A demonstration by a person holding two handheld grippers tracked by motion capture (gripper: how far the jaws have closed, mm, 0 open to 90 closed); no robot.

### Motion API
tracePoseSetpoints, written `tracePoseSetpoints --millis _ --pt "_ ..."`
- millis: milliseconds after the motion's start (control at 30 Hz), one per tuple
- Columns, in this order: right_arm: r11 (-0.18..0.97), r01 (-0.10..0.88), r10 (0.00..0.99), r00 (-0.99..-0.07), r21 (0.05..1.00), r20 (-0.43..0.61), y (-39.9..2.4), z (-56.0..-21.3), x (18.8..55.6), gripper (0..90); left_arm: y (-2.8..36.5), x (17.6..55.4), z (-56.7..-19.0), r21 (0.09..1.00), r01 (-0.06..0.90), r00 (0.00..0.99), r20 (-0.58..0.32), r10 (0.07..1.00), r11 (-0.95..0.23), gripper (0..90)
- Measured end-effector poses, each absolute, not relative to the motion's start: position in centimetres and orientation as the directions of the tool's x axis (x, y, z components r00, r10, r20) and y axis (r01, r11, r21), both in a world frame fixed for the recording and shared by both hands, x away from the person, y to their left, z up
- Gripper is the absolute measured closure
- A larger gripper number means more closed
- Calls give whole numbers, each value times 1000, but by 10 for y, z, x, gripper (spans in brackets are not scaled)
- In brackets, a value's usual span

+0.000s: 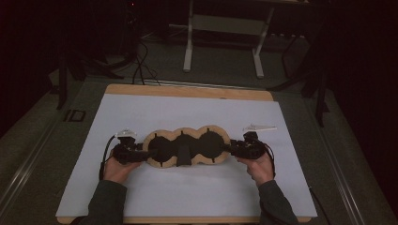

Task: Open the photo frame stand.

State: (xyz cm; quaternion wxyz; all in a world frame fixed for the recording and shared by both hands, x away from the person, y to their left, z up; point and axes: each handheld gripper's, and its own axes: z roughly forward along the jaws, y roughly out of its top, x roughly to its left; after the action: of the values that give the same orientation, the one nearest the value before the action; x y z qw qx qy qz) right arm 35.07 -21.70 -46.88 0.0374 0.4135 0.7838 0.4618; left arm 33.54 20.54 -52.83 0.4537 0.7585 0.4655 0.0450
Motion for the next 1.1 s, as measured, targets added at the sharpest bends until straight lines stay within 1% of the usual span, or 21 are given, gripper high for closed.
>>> tracePoseSetpoints --millis 133,233,267,300,367,433,600,833,933,1100 --pt "240 603 681 -663 761 311 -217 -468 350 581 207 337 -529 724 674 562 -371 739 -149 355" --pt "246 599 677 -669 762 307 -217 -468 350 581 209 339 -532 714 687 559 -400 727 -135 340" --pt "254 594 677 -673 763 298 -217 -468 350 581 208 340 -533 711 690 561 -406 721 -136 311" --pt "259 592 677 -675 764 294 -217 -469 349 581 207 341 -534 708 693 566 -414 713 -139 310" --pt "266 589 675 -679 763 288 -218 -469 349 581 203 341 -534 707 688 586 -404 703 -167 311" --pt "274 589 678 -679 760 282 -218 -470 349 581 199 339 -533 714 670 605 -367 707 -202 307" --pt "286 589 685 -677 756 268 -218 -473 349 578 201 336 -530 720 664 609 -365 704 -201 359" --pt "306 578 705 -672 757 228 -217 -477 349 566 202 334 -527 725 658 613 -356 705 -205 401" --pt "322 575 709 -673 752 211 -216 -478 349 559 202 332 -525 732 642 626 -330 706 -226 417" --pt "334 564 715 -674 755 187 -215 -480 347 551 201 331 -523 740 629 634 -311 708 -238 437"
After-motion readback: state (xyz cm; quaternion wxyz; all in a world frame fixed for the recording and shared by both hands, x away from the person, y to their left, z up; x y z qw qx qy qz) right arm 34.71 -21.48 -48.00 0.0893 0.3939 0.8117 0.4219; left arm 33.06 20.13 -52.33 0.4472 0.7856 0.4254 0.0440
